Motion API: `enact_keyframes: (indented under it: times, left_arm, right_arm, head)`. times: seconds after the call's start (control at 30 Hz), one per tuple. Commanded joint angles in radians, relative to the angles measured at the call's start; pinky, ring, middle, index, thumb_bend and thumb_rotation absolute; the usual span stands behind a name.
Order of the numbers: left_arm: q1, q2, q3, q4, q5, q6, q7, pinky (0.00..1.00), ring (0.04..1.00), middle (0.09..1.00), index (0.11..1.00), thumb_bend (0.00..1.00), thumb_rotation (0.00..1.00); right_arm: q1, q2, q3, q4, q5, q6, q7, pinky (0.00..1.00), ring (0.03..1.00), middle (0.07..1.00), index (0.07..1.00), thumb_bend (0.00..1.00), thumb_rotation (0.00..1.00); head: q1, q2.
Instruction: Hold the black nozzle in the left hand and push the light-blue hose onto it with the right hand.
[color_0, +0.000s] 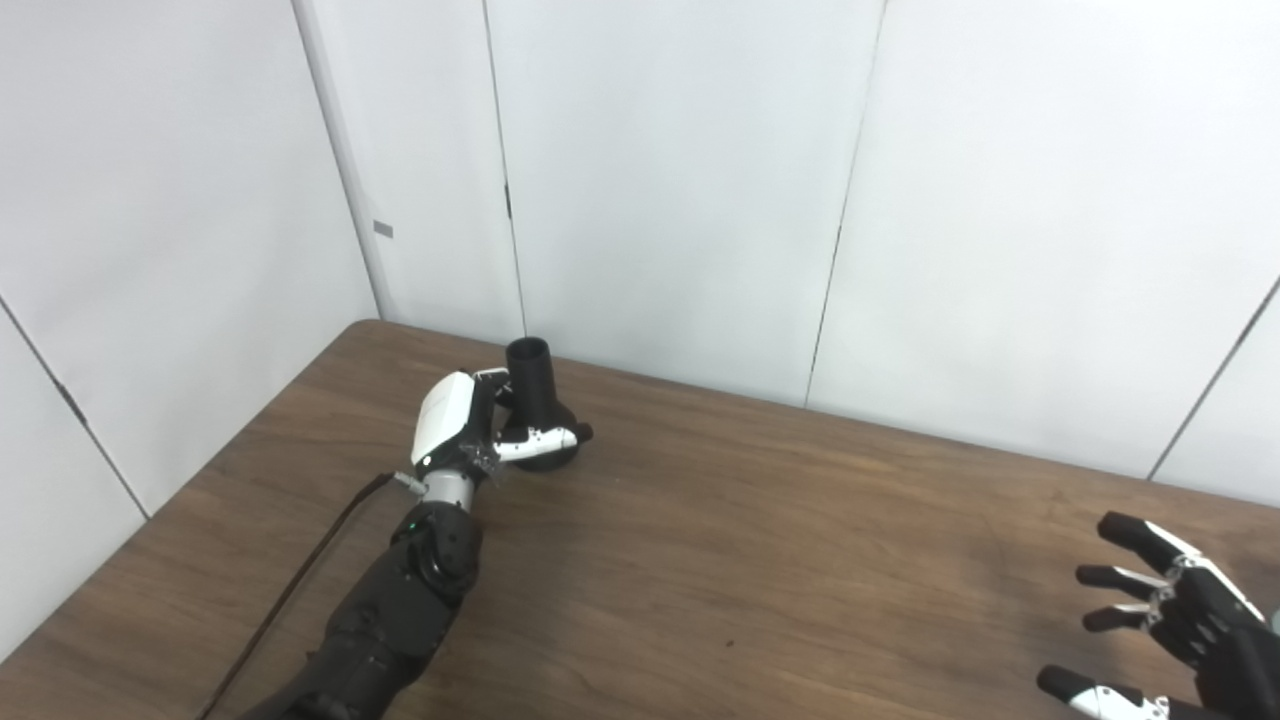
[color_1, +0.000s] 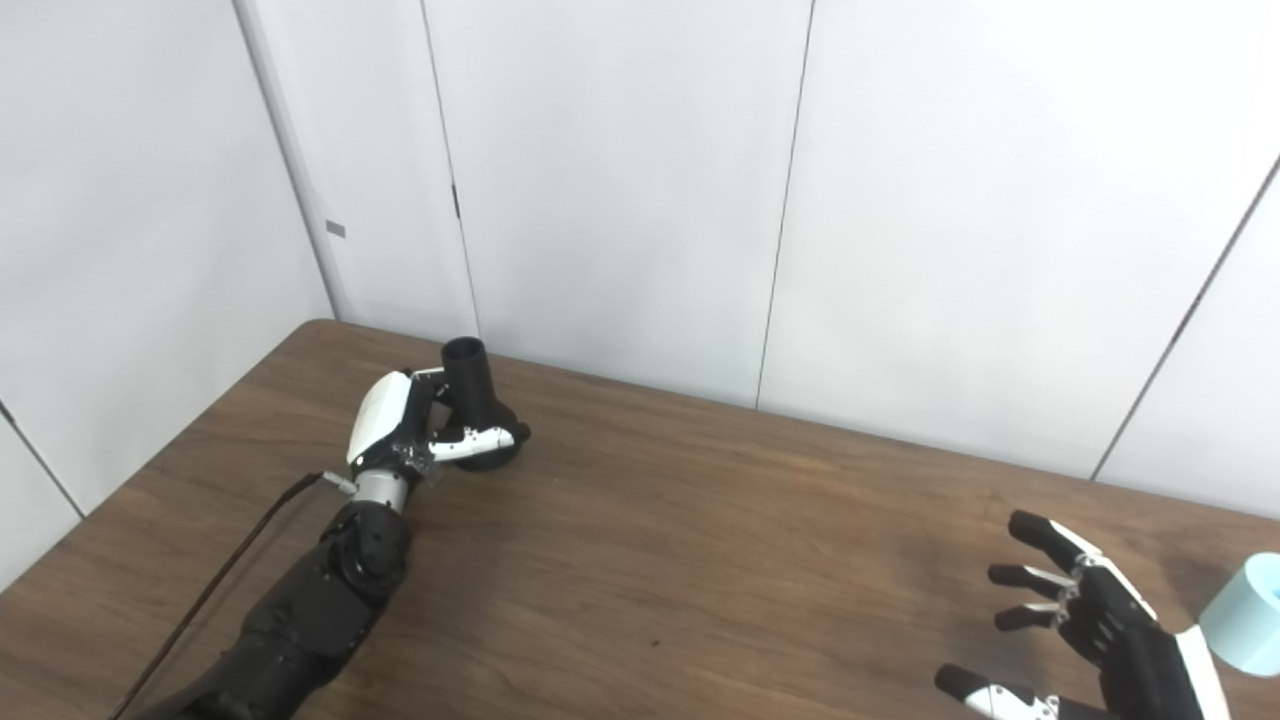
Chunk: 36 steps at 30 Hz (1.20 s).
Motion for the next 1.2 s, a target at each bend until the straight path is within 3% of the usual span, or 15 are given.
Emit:
enact_keyframes:
  times: [0.0,0.13,0.23,0.37,0.6,0.77,0.9,1.17]
  left_arm:
    - [0.054,-0.029,-0.045,0.03,0.032,-0.017,-0.028,1.0,0.655,0.501,0.478,0.52,0.0]
    - [0.076,-0.045,-0.119,0.001,0.084,-0.052,-0.033,1.0,0.691,0.516,0.466,0.52,0.0]
    - [0.082,-0.074,-0.166,-0.008,0.107,-0.087,-0.037,0.99,0.694,0.494,0.479,0.53,0.0]
    - [0.083,-0.11,-0.226,-0.003,0.141,-0.16,-0.045,1.0,0.696,0.476,0.499,0.53,0.0]
    - [0.077,-0.175,-0.308,0.019,0.2,-0.271,-0.045,0.95,0.683,0.474,0.498,0.53,0.0]
    - [0.059,-0.218,-0.364,0.045,0.246,-0.343,-0.057,0.93,0.685,0.471,0.501,0.53,0.0]
    - [0.047,-0.239,-0.427,0.035,0.288,-0.366,-0.066,0.91,0.68,0.469,0.501,0.53,0.0]
    - [0.044,-0.23,-0.553,-0.019,0.242,-0.369,-0.101,0.9,0.671,0.47,0.497,0.53,0.0]
  right_arm:
    - [-0.03,0.004,0.0,-0.035,0.001,-0.015,-0.012,0.52,0.69,0.828,0.804,0.67,0.0]
    - [-0.034,0.009,0.003,-0.031,0.02,-0.012,-0.002,0.58,0.721,0.845,0.832,0.65,0.0]
    - [-0.034,0.014,-0.004,0.001,0.066,-0.033,0.004,0.72,0.791,0.887,0.892,0.58,0.0]
    - [-0.039,0.007,-0.007,0.07,0.063,-0.091,-0.005,0.73,0.808,0.905,0.896,0.63,0.0]
    - [-0.078,-0.027,-0.033,0.244,0.054,-0.239,-0.012,0.66,0.768,0.883,0.868,0.77,0.0]
    - [-0.111,-0.058,-0.046,0.304,0.029,-0.3,-0.017,0.65,0.762,0.889,0.872,0.8,0.09]
    - [-0.128,-0.093,-0.054,0.296,0.003,-0.305,-0.02,0.64,0.756,0.877,0.864,0.82,0.21]
    - [-0.132,-0.102,-0.062,0.205,-0.039,-0.217,-0.03,0.6,0.728,0.843,0.84,0.85,0.26]
  head:
    - [-0.019,0.004]
    - [-0.076,0.015]
    - [-0.121,0.026]
    - [-0.181,0.038]
    - [-0.294,0.056]
    - [-0.328,0.057]
    - [-0.346,0.061]
    - [-0.384,0.073]
